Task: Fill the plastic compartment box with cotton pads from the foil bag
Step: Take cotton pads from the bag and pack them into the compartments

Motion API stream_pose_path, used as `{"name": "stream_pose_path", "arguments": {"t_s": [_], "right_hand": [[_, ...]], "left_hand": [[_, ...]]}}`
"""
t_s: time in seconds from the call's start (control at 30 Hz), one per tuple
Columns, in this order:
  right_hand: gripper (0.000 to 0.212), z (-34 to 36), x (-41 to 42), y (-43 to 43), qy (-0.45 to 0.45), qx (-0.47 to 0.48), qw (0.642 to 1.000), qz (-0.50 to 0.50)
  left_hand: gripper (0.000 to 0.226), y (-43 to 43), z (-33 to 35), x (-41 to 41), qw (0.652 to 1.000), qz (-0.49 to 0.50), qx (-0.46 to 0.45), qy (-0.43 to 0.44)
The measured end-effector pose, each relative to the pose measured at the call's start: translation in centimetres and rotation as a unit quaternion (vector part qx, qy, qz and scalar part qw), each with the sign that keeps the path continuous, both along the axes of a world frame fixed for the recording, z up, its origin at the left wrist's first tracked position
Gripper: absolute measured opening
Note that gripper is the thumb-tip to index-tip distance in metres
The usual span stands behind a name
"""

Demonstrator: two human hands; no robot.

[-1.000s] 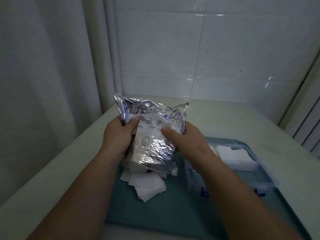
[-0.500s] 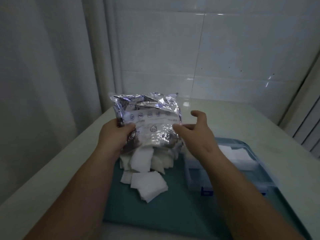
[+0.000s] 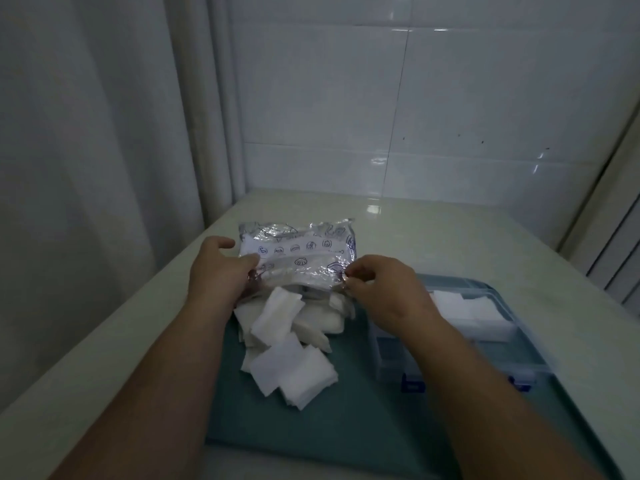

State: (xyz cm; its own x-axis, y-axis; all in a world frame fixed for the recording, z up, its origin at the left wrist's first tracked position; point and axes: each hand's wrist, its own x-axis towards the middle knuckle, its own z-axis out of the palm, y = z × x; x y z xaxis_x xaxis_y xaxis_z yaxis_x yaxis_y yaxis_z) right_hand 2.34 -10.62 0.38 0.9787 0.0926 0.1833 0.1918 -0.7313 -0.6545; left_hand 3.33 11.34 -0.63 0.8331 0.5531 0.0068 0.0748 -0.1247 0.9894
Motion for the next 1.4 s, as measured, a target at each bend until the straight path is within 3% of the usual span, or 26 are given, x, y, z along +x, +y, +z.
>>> {"name": "stream_pose_path", "arguments": {"t_s": [0.13, 0.33, 0.43, 0.57, 0.73, 0.97, 1.27, 1.4], "right_hand": [[0.024, 0.2, 0.0, -0.3, 0.006, 0.01, 1.0, 0.004], [0.027, 0.7, -0.3, -0.8, 0.02, -0.021, 0.999, 0.02], [0.024, 1.4, -0.5, -1.8, -0.018, -0.014, 1.0, 0.019], [0.021, 2.2, -0.8, -2.8, -0.04, -0.02, 0.998, 0.053], [0.017, 2.3, -1.0, -2.6, -0.041, -0.031, 0.995, 0.084], [0.013, 2.5, -2.2, -1.3, -0.008, -0.081, 0.984, 0.156], [0.032, 1.9, -4.0, 1.6, 0.012, -0.208, 0.957, 0.203], [0.016, 0.9, -3.8, 2.7, -0.039, -0.245, 0.948, 0.197]], "left_hand": [[0.007, -0.1, 0.3, 0.1, 0.999, 0.003, 0.024, -0.032], [0.009, -0.1, 0.1, -0.4, 0.992, -0.045, 0.116, -0.002], [0.005, -0.8, 1.3, -1.6, 0.969, -0.039, 0.236, -0.058], [0.011, -1.5, 2.8, -3.8, 0.946, -0.167, 0.245, -0.129], [0.029, -0.2, 2.9, -4.1, 0.897, -0.296, 0.324, -0.047], [0.029, 0.6, 2.8, -4.2, 0.825, -0.384, 0.401, 0.106], [0.015, 1.3, 2.3, -3.5, 0.841, -0.355, 0.401, 0.08], [0.022, 1.3, 2.4, -3.6, 0.856, -0.361, 0.366, 0.061]]}}
